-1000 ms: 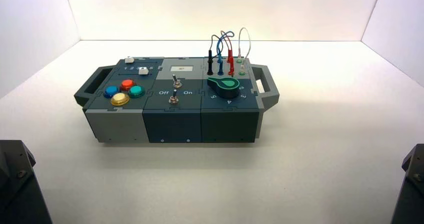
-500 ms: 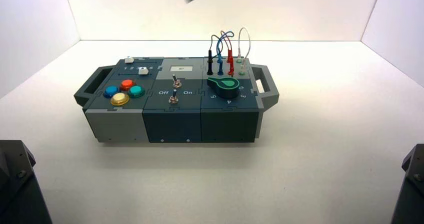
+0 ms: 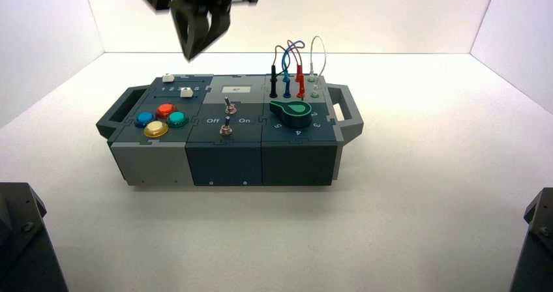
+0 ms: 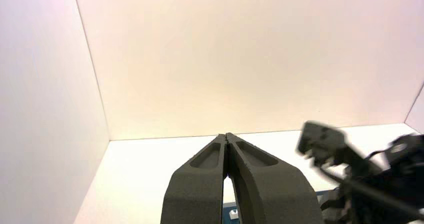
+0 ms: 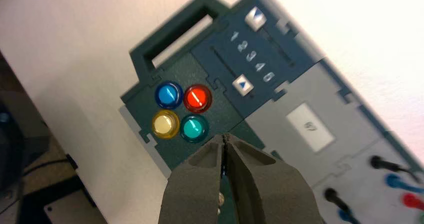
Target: Push the red button with the right gripper.
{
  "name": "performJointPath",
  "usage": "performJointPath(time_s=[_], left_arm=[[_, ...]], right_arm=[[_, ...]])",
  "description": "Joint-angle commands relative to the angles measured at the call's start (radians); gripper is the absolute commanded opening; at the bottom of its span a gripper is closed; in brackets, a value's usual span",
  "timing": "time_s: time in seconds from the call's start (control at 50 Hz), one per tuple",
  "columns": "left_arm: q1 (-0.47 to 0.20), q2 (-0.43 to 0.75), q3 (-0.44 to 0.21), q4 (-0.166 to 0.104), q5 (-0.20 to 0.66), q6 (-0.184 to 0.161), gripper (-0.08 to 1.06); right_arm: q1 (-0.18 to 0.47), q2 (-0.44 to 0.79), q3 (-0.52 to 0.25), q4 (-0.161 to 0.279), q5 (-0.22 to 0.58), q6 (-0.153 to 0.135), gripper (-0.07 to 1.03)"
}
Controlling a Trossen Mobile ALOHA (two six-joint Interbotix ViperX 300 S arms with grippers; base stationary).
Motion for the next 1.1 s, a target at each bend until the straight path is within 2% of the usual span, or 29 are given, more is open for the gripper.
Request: performJointPath(time_s=[0.02,0.18,0.4,0.7,1.1], left_arm=[[0.006,0.008,-0.031,0.002,-0.005,0.005,-0.03],[0.008,0.008,-0.029,0.002,-0.005,0.005,-0.03],[0.008,0.008,-0.031,0.002,-0.005,0.003,-0.03],[0.009,0.009,-0.031,0.002,-0.005,0.003,-0.03],[0.009,0.006,-0.031,0.002,-0.005,0.003,-0.03]], right_arm=[[0.02,0.028,-0.086,0.014,0.025,-0.003,-0.02],[0.034,0.086,-0.15,0.018,0.072,-0.003,-0.02],[0.06,0.138,-0.227,0.051,0.121,-0.006,-0.02],[0.066,0.163,-0.241,0.075,0.144,-0.006,-0.02],[0.066,0.19,-0.236,0.081,0.15,-0.006,-0.02]])
